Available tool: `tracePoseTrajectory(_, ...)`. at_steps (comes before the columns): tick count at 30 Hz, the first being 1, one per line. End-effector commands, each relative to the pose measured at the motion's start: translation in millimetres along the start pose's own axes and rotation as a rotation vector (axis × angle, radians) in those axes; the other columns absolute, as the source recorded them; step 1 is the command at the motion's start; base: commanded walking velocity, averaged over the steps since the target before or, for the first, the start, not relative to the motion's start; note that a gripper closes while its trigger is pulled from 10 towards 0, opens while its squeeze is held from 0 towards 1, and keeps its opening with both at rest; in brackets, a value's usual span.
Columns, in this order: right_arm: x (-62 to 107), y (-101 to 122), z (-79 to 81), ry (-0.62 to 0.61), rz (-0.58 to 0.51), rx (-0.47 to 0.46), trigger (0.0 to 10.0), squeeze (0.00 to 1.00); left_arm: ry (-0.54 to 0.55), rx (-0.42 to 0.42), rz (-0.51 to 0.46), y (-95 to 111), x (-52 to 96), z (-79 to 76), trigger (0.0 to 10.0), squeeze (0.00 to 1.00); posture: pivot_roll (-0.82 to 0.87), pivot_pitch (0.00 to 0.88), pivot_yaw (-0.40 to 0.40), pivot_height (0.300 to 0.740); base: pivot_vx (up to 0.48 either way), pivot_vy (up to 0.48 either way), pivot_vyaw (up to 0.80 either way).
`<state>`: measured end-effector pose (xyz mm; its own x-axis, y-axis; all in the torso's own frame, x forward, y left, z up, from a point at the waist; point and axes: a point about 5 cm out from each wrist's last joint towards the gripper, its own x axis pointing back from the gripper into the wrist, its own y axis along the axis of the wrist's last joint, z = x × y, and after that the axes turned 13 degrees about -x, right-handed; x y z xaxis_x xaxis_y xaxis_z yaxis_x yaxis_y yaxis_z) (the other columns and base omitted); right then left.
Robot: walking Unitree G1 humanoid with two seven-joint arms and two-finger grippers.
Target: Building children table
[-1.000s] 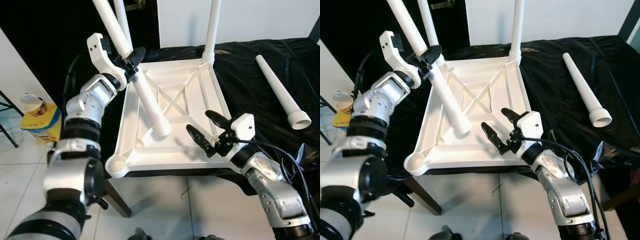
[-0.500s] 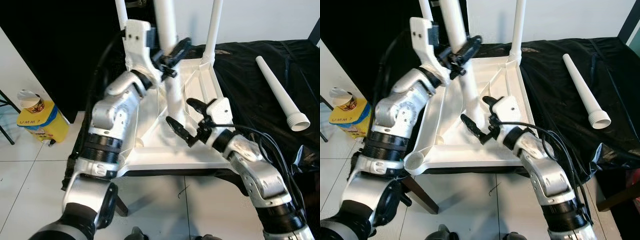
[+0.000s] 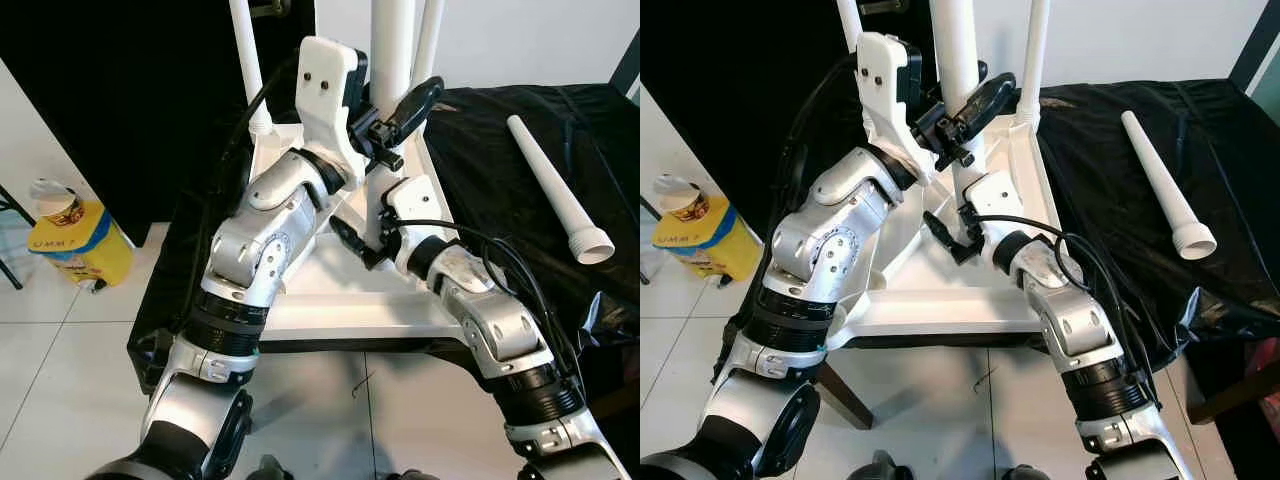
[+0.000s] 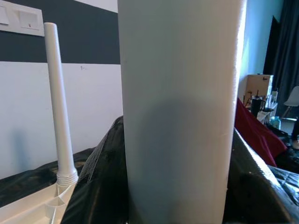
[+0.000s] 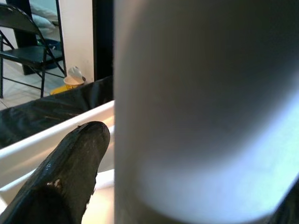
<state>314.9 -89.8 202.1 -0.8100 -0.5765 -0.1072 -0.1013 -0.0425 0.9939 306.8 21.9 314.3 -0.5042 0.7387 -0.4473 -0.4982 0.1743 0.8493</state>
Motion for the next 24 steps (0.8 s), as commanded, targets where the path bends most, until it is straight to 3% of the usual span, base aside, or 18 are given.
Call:
tracePoseTrajectory(1, -4.8, 1.5, 0.9, -0.001, -0.011, 0.017, 10.0, 0.0, -0.027, -0.002, -0.016, 3.6, -2.0, -9.8, 10.0, 0.0, -0.02, 0.01, 0.001, 0.74, 0.0, 0.0, 0.0)
tracePoseTrajectory(3, -6.3, 1.8, 1.2, 0.001, -0.018, 0.028, 10.0, 0.0, -0.028, 0.0, -0.018, 4.1, -2.2, -12.2, 10.0, 0.0, -0.02, 0.009, 0.0, 0.74, 0.0, 0.0, 0.0)
tracePoseTrajectory(4, -8.0, 1.1, 1.9, 0.011, -0.022, 0.041, 2.9, 0.0, -0.029, 0.006, -0.022, 4.9, -3.4, -15.5, 10.0, 0.0, -0.02, 0.006, -0.003, 0.74, 0.0, 0.0, 0.0)
tracePoseTrajectory(6, -8.6, 0.9, 2.1, 0.012, -0.024, 0.046, 2.9, 0.0, -0.028, 0.007, -0.023, 5.4, -3.7, -16.5, 10.0, 0.0, -0.02, 0.006, -0.003, 0.74, 0.0, 0.0, 0.0)
tracePoseTrajectory(7, -9.1, 1.2, 3.0, 0.018, -0.027, 0.051, 0.0, 0.0, -0.028, 0.009, -0.025, 5.8, -4.3, -17.2, 10.0, 0.0, -0.02, 0.006, -0.003, 0.74, 0.0, 0.0, 0.0)
tracePoseTrajectory(21, -8.1, -2.9, -0.1, -0.04, -0.044, -0.005, 0.0, 0.0, -0.023, -0.036, -0.004, 1.5, -4.9, -19.3, 10.0, 0.0, -0.02, 0.009, -0.005, 0.74, 0.0, 0.0, 0.0)
tracePoseTrajectory(22, -7.7, -4.1, -1.2, -0.061, -0.049, -0.022, 3.8, 0.0, -0.018, -0.044, 0.001, 0.6, -4.5, -18.9, 10.0, 0.0, -0.02, 0.01, -0.006, 0.74, 0.0, 0.0, 0.0)
tracePoseTrajectory(23, -7.8, -5.4, -1.6, -0.085, -0.05, -0.042, 10.0, 0.0, -0.017, -0.039, 0.004, -0.4, -3.8, -18.6, 10.0, 0.2, -0.02, 0.011, -0.007, 0.74, 0.0, 0.0, 0.0)
tracePoseTrajectory(24, -7.8, -5.4, -1.6, -0.085, -0.05, -0.042, 10.0, 0.0, -0.017, -0.039, 0.004, -0.4, -3.8, -18.6, 10.0, 0.2, -0.02, 0.011, -0.007, 0.74, 0.0, 0.0, 0.0)
